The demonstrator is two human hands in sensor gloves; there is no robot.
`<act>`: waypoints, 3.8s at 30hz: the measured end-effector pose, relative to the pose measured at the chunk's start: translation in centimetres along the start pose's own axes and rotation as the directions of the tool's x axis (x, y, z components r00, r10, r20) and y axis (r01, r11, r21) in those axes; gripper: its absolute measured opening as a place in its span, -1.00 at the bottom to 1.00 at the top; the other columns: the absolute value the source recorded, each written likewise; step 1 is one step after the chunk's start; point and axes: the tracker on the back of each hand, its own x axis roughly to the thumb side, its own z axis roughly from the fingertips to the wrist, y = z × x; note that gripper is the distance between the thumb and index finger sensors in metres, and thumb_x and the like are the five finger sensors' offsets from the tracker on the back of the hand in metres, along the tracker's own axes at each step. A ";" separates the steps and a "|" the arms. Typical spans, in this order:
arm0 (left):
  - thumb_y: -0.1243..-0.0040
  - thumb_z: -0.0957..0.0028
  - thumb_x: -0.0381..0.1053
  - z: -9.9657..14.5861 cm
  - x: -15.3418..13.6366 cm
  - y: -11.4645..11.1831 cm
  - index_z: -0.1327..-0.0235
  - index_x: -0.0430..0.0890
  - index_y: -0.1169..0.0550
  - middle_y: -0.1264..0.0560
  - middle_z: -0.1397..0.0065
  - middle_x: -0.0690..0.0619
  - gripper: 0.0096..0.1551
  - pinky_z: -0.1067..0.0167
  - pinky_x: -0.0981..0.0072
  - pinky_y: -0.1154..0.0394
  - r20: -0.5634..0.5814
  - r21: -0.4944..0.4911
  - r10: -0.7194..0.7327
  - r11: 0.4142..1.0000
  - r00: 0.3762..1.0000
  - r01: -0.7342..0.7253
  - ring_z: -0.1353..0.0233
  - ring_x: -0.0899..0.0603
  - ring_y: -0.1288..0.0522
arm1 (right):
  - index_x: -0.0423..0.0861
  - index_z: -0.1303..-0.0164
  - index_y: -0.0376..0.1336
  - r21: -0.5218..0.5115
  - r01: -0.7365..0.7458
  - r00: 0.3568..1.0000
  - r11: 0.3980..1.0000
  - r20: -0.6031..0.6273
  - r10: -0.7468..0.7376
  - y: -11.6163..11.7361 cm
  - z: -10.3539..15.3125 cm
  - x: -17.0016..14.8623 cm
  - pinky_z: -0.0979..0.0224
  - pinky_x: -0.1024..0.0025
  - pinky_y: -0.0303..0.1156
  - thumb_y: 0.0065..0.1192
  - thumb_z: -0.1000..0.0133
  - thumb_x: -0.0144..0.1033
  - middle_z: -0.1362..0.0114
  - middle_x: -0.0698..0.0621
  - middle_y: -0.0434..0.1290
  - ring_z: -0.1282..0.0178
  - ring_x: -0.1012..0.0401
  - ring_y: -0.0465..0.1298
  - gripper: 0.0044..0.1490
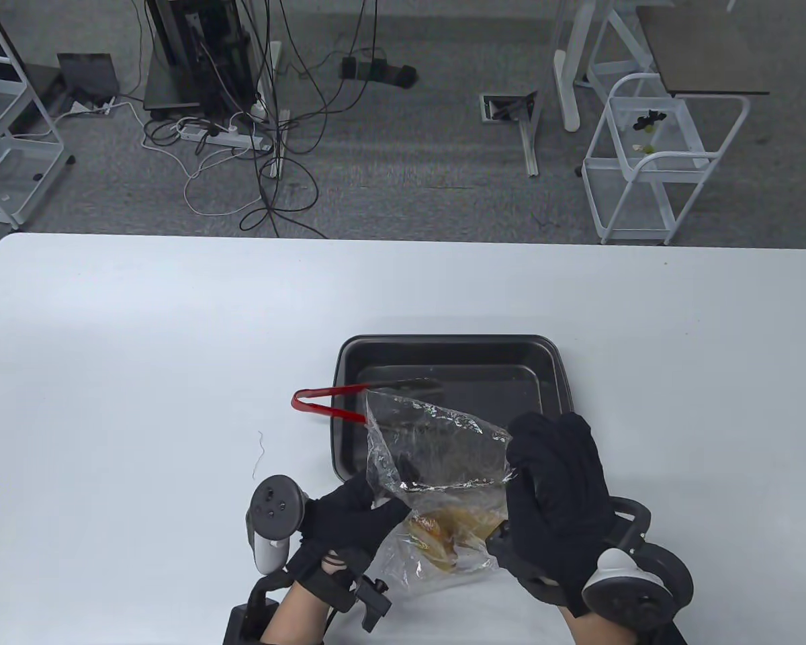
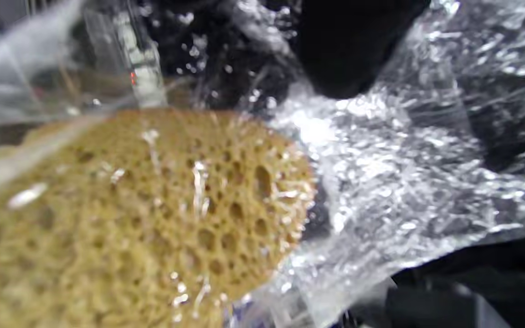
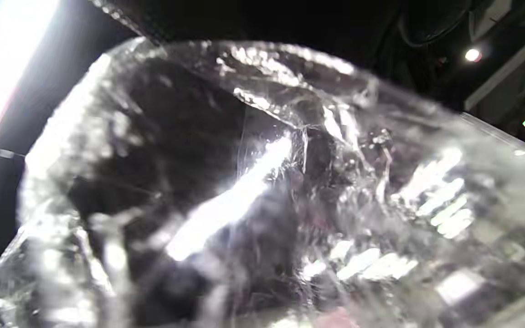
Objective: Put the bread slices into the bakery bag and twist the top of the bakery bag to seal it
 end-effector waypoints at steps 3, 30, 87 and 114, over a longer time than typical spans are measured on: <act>-0.37 -0.07 0.14 0.5 0.5 0.5 -0.19 0.19 -0.58 -0.68 -0.25 0.18 -0.58 -0.61 -0.35 -0.13 0.011 0.052 -0.024 0.998 1.000 0.023 -0.34 -0.07 -0.66 | -0.22 -0.20 0.35 0.035 0.018 0.995 0.999 -0.102 -0.014 -0.3 0.0 -1.4 -0.46 -0.39 0.15 0.33 -0.09 -0.33 -0.39 -0.27 0.50 -0.30 -0.27 0.55 -0.50; -0.37 -0.06 0.13 1.0 0.9 0.6 -0.17 0.19 -0.59 -0.68 -0.26 0.17 -0.60 -0.61 -0.35 -0.09 0.047 0.042 -0.042 0.998 0.998 0.040 -0.39 -0.09 -0.63 | -0.17 -0.19 0.50 0.499 0.569 0.810 0.653 -0.477 -0.341 4.8 4.7 -10.6 -0.46 -0.47 0.11 0.42 -0.08 -0.08 -0.34 -0.23 0.61 -0.28 -0.27 0.58 -0.41; -0.47 -0.06 0.10 0.3 3.9 -5.2 -0.59 -0.10 0.04 -0.48 -0.42 0.06 0.13 -0.61 -0.37 -0.13 0.088 0.030 -0.470 0.883 0.878 0.469 -0.34 -0.11 -0.63 | -0.34 -0.56 0.13 0.492 0.349 0.915 0.797 -0.364 -0.176 4.5 6.4 -5.2 -0.46 -0.46 0.06 0.40 -0.08 0.00 -0.55 -0.41 0.31 -0.45 -0.40 0.35 0.01; -0.53 0.11 0.43 1.3 5.3 -7.6 -0.61 -0.14 0.06 -0.47 -0.37 0.00 0.41 -0.58 -0.44 -0.08 0.060 0.112 -0.668 0.743 0.741 0.660 -0.26 -0.12 -0.61 | -0.45 0.07 0.56 0.314 0.400 0.844 0.861 -0.492 -0.212 6.7 8.3 -2.0 -0.42 -0.44 0.04 0.50 -0.04 -0.26 -0.44 -0.35 0.47 -0.44 -0.38 0.34 -0.47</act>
